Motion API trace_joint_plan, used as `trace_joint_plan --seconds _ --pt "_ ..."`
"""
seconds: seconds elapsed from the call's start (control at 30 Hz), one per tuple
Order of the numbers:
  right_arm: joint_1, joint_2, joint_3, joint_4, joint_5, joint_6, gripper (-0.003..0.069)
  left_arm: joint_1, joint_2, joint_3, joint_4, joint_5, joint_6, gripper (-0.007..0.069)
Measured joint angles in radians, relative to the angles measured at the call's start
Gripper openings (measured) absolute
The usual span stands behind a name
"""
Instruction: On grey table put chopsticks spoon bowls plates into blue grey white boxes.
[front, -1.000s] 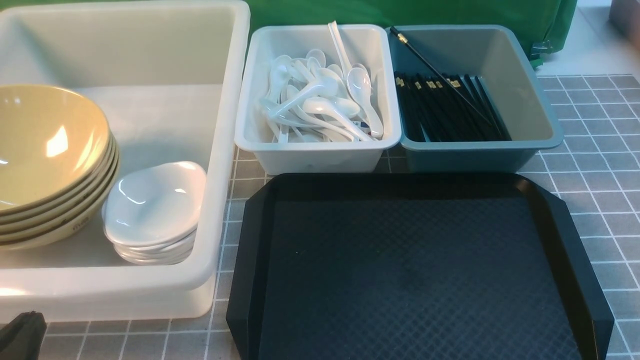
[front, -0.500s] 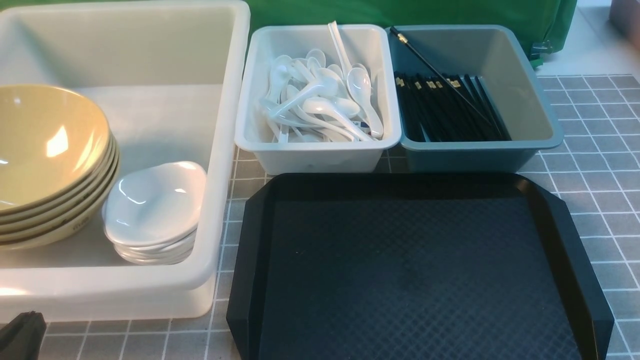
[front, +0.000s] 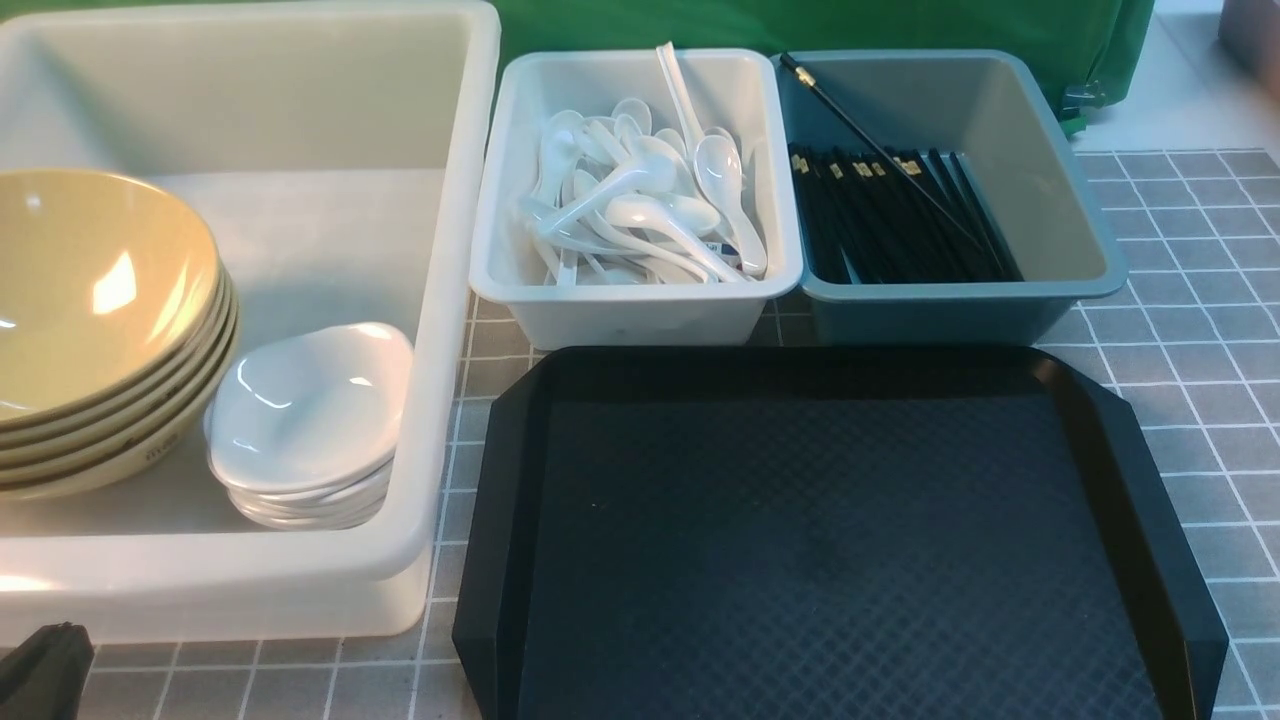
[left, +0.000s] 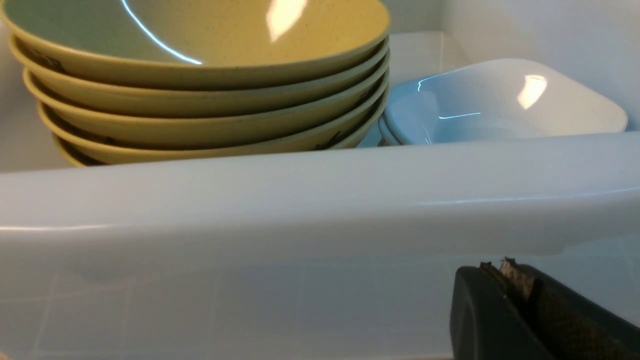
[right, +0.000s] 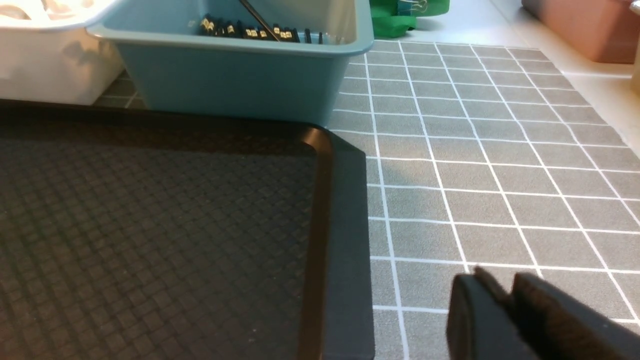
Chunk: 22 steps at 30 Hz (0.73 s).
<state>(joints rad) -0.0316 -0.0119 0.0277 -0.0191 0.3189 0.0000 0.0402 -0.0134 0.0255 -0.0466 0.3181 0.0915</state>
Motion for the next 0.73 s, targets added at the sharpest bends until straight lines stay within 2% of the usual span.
trace_joint_plan --seconds 0.73 --pt "0.0 0.0 0.0 0.0 0.0 0.0 0.0147 0.0 0.0 0.0 0.0 0.0 0.0 -0.0008"
